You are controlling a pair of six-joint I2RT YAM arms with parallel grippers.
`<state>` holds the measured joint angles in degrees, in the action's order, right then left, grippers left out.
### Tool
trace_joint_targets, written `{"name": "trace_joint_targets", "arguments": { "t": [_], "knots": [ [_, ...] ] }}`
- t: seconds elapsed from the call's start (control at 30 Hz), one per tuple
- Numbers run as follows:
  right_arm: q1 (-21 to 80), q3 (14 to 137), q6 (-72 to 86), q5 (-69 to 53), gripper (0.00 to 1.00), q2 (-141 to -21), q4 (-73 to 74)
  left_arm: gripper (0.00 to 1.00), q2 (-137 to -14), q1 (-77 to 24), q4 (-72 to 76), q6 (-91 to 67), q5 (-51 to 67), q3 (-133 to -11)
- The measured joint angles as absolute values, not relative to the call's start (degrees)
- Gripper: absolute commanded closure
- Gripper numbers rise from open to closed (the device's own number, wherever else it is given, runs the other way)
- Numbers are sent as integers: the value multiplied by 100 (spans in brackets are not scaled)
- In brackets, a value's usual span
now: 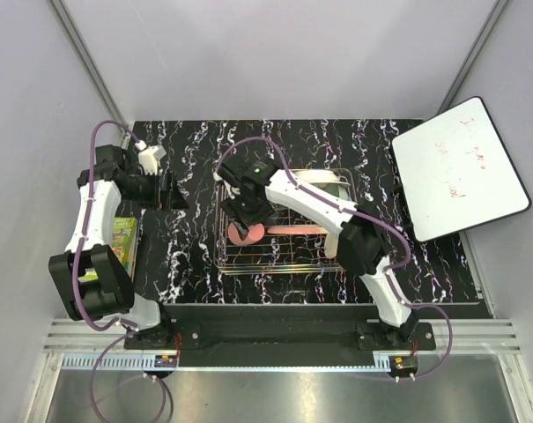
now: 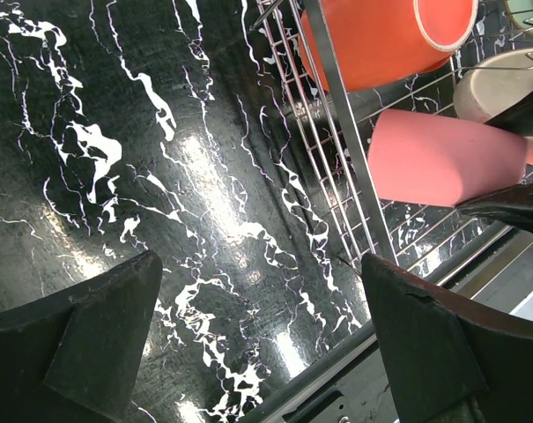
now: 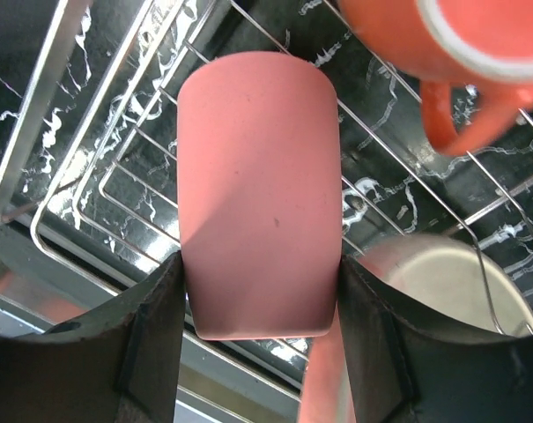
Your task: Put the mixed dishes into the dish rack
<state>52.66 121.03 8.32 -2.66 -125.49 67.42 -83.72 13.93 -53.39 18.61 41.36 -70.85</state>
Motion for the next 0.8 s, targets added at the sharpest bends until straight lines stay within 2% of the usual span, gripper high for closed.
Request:
{"name": "trace_joint_targets", "arguments": {
  "t": [0.13,0.2,0.23,0.27,0.3,0.43,0.53,0.8],
  "knots": [
    [5339,12346,834,-281,44,-12742,6818,1,-8372,1393,-5323,1872,4130,-7085],
    [5374,12436,832,-270,39,-12809,6827,1,-8372,1393,-5319,1900,4128,-7085],
    [5387,12484,834,-270,42,-12842,6842,1,-8372,1393,-5312,1905,4128,-7085],
    [5400,12525,834,-266,51,-12864,6858,1,-8372,1393,-5306,1909,4128,-7085],
    [5411,12556,832,-259,73,-12879,6862,1,-8372,1393,-5304,1909,4128,-7085],
    [5439,12623,834,-228,96,-12919,6888,1,-8372,1389,-5297,1922,4128,-7085],
    [5459,12564,836,-172,100,-12884,6884,1,-8372,1389,-5273,1925,4130,-7083],
    [5561,11878,838,224,98,-12420,6884,1,-8372,1345,-5033,1887,4158,-6919]
  ]
}}
